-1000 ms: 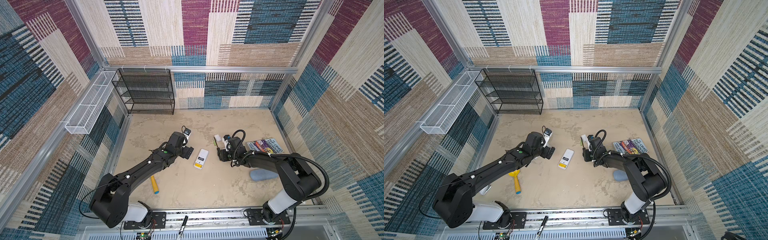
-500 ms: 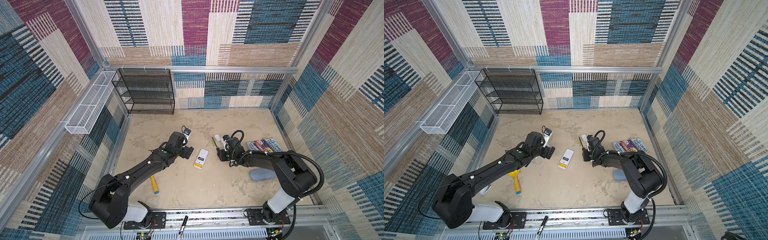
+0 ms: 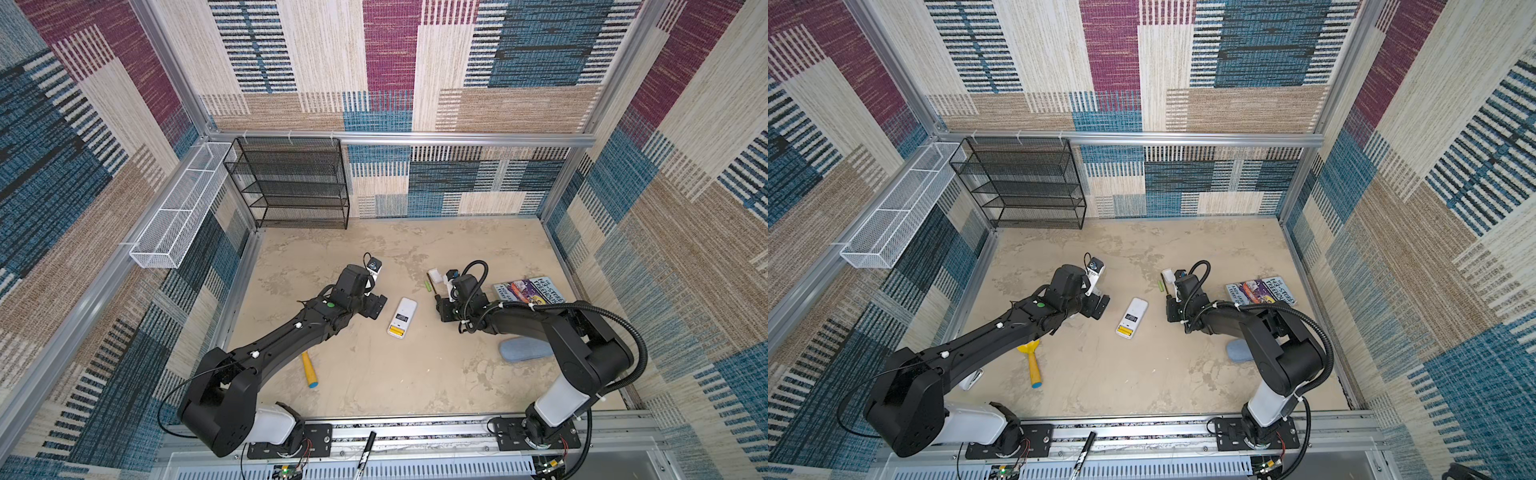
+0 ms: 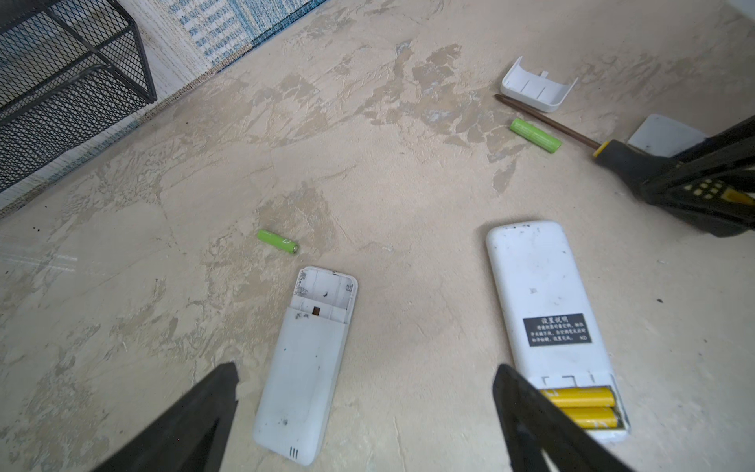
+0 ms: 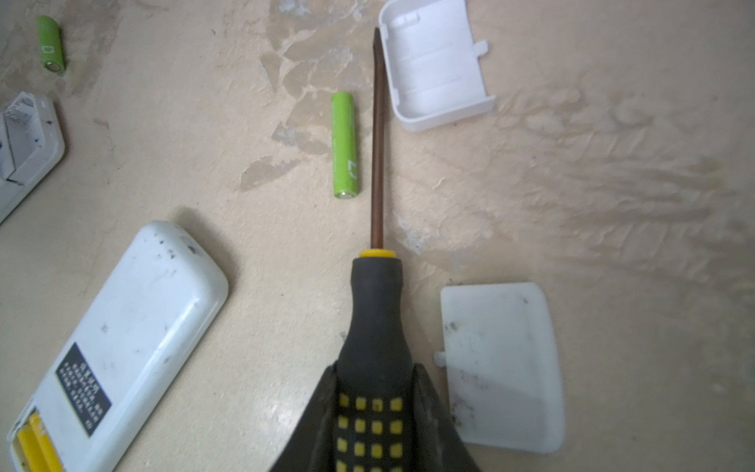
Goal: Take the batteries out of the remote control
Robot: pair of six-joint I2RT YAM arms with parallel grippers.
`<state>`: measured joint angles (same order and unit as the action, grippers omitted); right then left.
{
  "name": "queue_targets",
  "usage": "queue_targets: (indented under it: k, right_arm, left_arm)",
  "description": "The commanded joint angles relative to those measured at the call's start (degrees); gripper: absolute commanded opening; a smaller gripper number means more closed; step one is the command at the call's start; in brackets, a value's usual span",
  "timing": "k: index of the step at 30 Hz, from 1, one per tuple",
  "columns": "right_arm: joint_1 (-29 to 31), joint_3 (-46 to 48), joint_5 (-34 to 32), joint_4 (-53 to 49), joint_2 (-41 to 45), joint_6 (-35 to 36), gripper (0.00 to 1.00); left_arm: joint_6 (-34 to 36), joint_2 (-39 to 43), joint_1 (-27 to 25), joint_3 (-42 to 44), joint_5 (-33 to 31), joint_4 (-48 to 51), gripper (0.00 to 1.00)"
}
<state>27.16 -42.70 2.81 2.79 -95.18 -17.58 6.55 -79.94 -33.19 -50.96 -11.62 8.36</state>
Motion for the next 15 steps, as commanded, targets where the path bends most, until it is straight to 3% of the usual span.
queue_targets:
  k: [1,9,15]
  right_arm:
    - [0.09,0.20,-0.22,1.51,2.18,2.43,0.17]
    - [0.87,0.73,4.83,0.84,8.69,11.91,0.09]
    - [3.73,0.09,2.76,-3.52,12.99,18.59,0.09]
  left_arm:
    - [1.74,0.22,-0.03,0.62,1.21,-1.25,0.99]
    - [9.12,1.31,-0.03,3.29,4.09,-5.90,0.98]
    - [22.82,6.08,-0.12,8.60,9.43,-14.60,0.96]
